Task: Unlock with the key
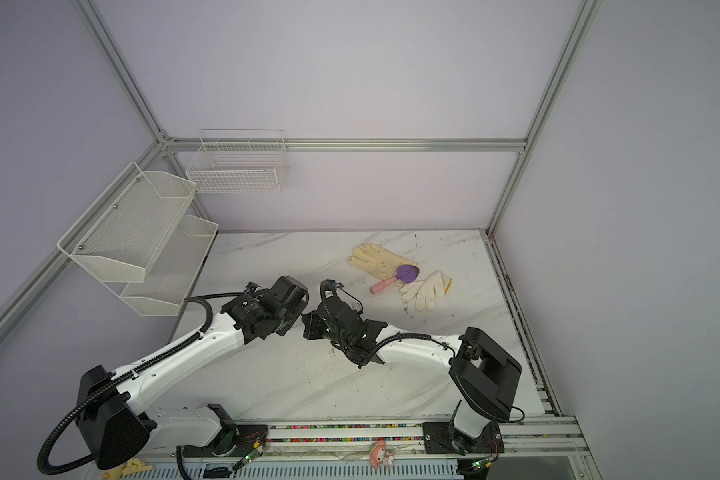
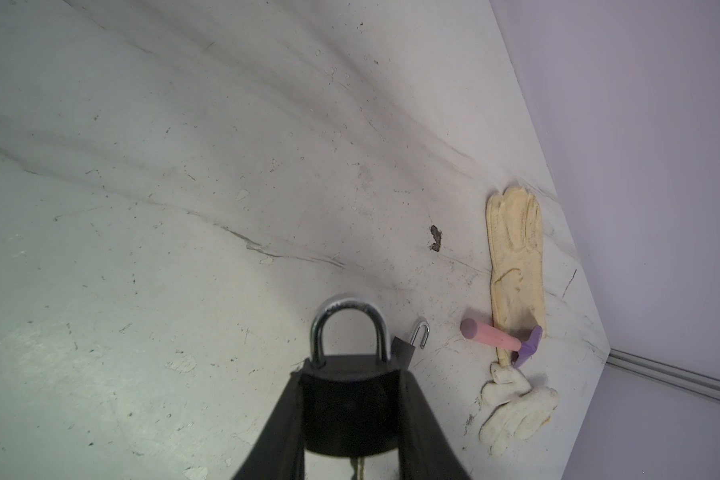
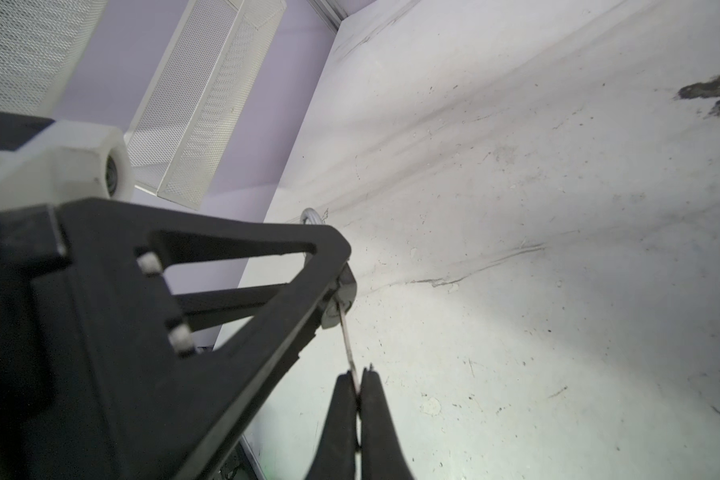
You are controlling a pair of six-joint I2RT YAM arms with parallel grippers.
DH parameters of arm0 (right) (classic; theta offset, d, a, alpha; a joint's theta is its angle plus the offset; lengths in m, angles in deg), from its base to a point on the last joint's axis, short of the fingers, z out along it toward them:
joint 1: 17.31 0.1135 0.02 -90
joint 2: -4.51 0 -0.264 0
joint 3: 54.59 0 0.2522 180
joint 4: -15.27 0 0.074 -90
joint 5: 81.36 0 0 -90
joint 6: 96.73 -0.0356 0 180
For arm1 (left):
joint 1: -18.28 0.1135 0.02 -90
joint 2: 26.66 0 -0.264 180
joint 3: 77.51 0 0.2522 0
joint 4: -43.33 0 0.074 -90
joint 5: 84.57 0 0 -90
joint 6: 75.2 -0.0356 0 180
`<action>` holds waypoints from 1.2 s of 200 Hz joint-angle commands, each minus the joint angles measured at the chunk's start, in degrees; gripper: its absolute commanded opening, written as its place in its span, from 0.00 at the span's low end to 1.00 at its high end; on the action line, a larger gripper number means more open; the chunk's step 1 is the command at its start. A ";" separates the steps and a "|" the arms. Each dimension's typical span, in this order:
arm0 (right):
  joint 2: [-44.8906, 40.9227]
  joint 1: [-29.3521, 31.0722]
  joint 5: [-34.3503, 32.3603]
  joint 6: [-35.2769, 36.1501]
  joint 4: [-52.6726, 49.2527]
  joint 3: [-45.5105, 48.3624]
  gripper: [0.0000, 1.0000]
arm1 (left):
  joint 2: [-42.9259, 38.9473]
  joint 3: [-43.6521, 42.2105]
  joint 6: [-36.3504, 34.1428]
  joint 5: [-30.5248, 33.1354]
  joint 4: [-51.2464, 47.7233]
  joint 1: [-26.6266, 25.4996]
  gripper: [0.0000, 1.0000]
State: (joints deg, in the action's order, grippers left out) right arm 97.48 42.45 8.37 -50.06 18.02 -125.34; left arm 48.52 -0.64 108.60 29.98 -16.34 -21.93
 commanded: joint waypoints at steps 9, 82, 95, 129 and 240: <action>0.77 -0.32 -4.32 -1.33 18.31 4.64 0.00 | -1.43 2.13 4.57 -5.19 4.00 -2.33 0.00; 3.94 -0.09 -13.26 3.55 19.62 4.77 0.00 | 1.04 3.28 4.95 -2.14 4.12 -2.82 0.00; 3.52 -0.09 -10.88 5.06 21.34 4.31 0.00 | 1.52 2.83 5.05 -1.53 3.83 -2.90 0.00; 5.15 -0.67 1.48 7.25 28.10 1.72 0.00 | 4.15 3.24 3.81 -1.79 3.27 -3.03 0.00; 1.10 -5.40 -1.93 4.18 18.96 -0.50 0.00 | 3.93 -2.10 1.50 1.33 -2.86 -2.76 0.00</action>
State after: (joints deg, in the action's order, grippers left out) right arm 101.78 37.65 14.40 -49.38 35.31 -120.34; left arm 52.54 -0.66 112.08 35.95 -11.49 -22.52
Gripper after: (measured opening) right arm 0.052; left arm 0.291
